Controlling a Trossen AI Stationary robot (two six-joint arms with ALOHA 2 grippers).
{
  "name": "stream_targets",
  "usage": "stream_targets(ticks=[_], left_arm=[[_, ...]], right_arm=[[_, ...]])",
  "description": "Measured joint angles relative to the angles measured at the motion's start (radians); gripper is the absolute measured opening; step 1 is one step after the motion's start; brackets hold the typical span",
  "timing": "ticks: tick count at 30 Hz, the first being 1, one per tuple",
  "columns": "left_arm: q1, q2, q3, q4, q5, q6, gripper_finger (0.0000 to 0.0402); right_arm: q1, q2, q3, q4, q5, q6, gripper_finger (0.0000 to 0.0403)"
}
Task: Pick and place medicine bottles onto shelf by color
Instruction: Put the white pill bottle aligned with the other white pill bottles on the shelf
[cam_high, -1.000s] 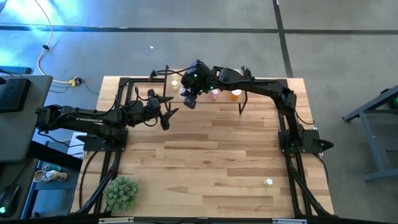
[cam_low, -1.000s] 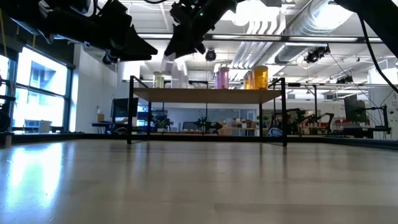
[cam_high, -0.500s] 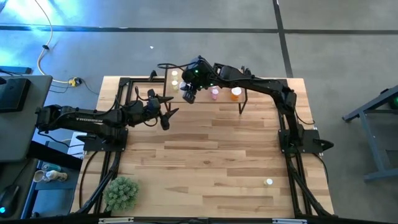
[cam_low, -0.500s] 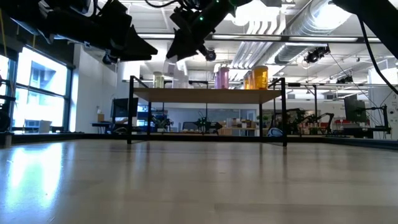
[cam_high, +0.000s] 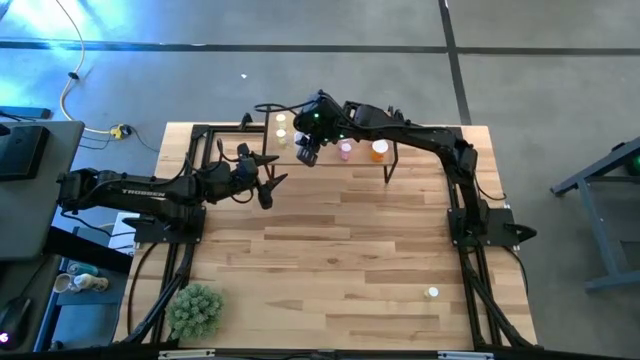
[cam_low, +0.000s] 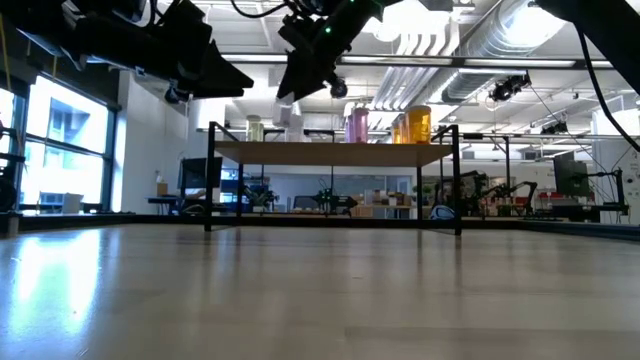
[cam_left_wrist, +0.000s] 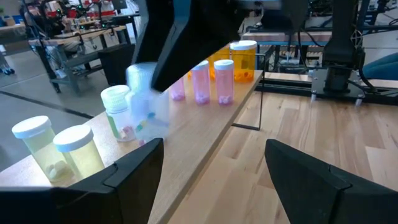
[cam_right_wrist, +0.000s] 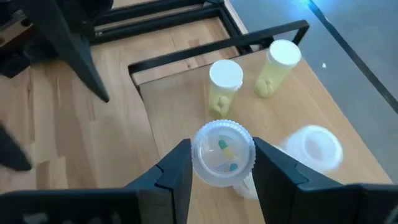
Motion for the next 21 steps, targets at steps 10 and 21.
stream_targets(ticks=[10,21], left_arm=[[0.0,0.0,0.0,0.0,0.0,0.0,0.0271],[0.0,0.0,0.0,0.0,0.0,0.0,0.0271]], right_arm=[[0.004,-0.008,0.079,-0.135,-0.082,0.034,0.0124],[0.009,-0.007,0.024,-0.174,-0.065,0.051,0.0124]])
